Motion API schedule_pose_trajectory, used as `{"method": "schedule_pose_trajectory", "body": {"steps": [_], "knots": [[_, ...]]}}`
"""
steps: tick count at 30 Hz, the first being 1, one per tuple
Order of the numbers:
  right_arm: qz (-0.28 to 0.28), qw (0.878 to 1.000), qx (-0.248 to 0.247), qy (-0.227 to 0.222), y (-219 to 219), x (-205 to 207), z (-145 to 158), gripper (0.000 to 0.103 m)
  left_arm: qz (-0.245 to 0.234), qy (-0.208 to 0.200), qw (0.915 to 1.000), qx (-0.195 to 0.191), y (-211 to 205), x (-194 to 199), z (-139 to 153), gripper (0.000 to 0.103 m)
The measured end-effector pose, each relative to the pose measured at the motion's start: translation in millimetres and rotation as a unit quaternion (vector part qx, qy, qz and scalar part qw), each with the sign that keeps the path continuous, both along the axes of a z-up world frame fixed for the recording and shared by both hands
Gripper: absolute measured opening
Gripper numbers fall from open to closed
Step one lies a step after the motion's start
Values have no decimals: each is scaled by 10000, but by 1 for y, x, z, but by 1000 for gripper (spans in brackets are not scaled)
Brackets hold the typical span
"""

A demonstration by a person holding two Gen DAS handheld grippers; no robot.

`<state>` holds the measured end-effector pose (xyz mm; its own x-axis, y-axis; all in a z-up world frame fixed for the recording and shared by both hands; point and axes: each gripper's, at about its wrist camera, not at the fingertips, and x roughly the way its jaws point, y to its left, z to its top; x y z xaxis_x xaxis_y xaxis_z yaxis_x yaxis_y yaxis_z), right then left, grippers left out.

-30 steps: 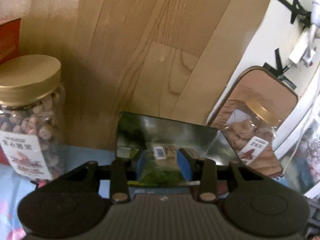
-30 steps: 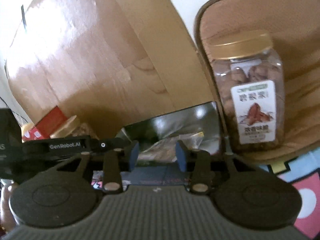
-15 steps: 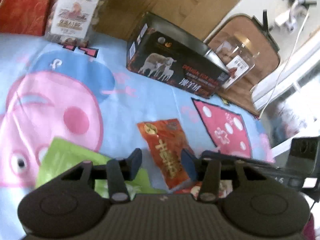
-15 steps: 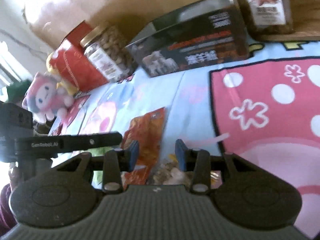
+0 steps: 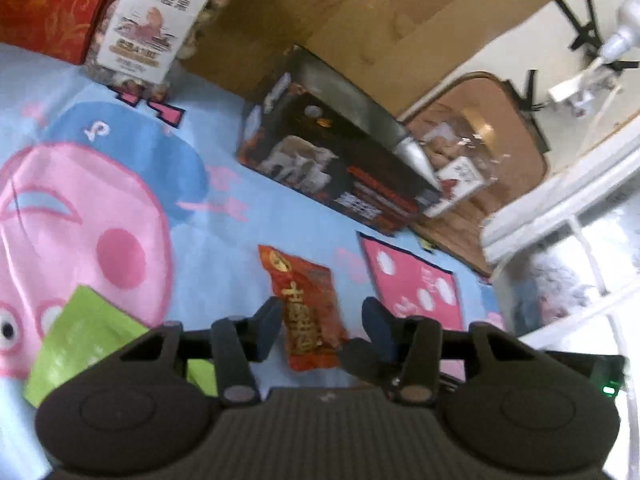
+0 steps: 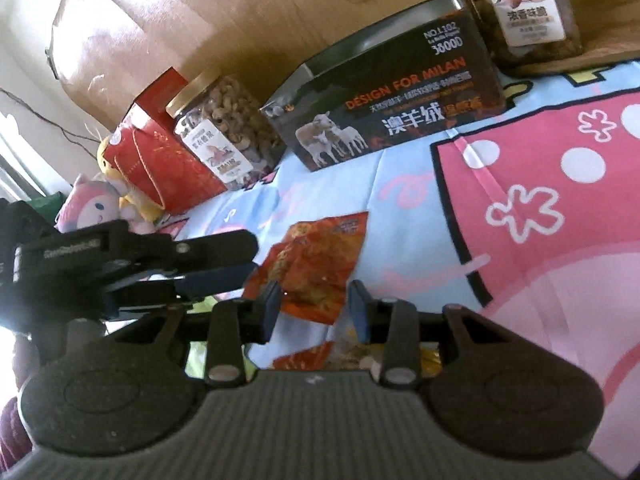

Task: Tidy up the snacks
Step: 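Grasp the red spicy-strip bag with the left gripper, then drop the red bag into the black box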

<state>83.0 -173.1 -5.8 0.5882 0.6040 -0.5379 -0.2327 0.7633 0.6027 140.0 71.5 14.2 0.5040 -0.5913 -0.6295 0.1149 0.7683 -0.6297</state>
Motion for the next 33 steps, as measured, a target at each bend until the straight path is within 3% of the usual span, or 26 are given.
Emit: {"method": "schedule_pose_trajectory", "body": {"steps": [2, 5, 9, 11, 14, 18, 21, 24, 26, 28, 33], "knots": [[80, 9997, 213, -130, -1, 0, 4, 41, 45, 119, 9999, 40, 4, 6, -8, 45], [103, 9986, 490, -194, -5, 5, 7, 41, 72, 225, 9991, -362, 15, 12, -19, 45], [225, 9901, 1354, 301, -14, 23, -5, 40, 119, 257, 9982, -533, 21, 15, -23, 40], [202, 9903, 1309, 414, -9, 28, -9, 37, 97, 264, 9977, -621, 24, 16, -26, 39], [71, 9930, 955, 699, -2, 37, -20, 21, 90, 281, 9967, -755, 30, 16, -29, 38], [-7, 9877, 1332, 814, -9, 39, -23, 16, 139, 364, 9949, -927, 39, 16, -30, 42], [-59, 9732, 2038, 1065, -26, 37, -31, 16, 226, 187, 9948, -980, 48, 11, -22, 52], [59, 9502, 2897, 1146, -39, 33, -36, 16, 52, 126, 9912, -1313, 47, 10, -16, 52], [111, 9444, 3105, 1078, -40, 32, -33, 16, -118, 75, 9897, -1427, 38, 9, -10, 47], [186, 9473, 3046, 973, -37, 33, -25, 16, -182, -116, 9910, -1321, 27, 10, 2, 26], [113, 9662, 2536, 443, -37, 54, 16, 16, -315, -510, 9926, -1057, 9, 39, 37, 27]]}}
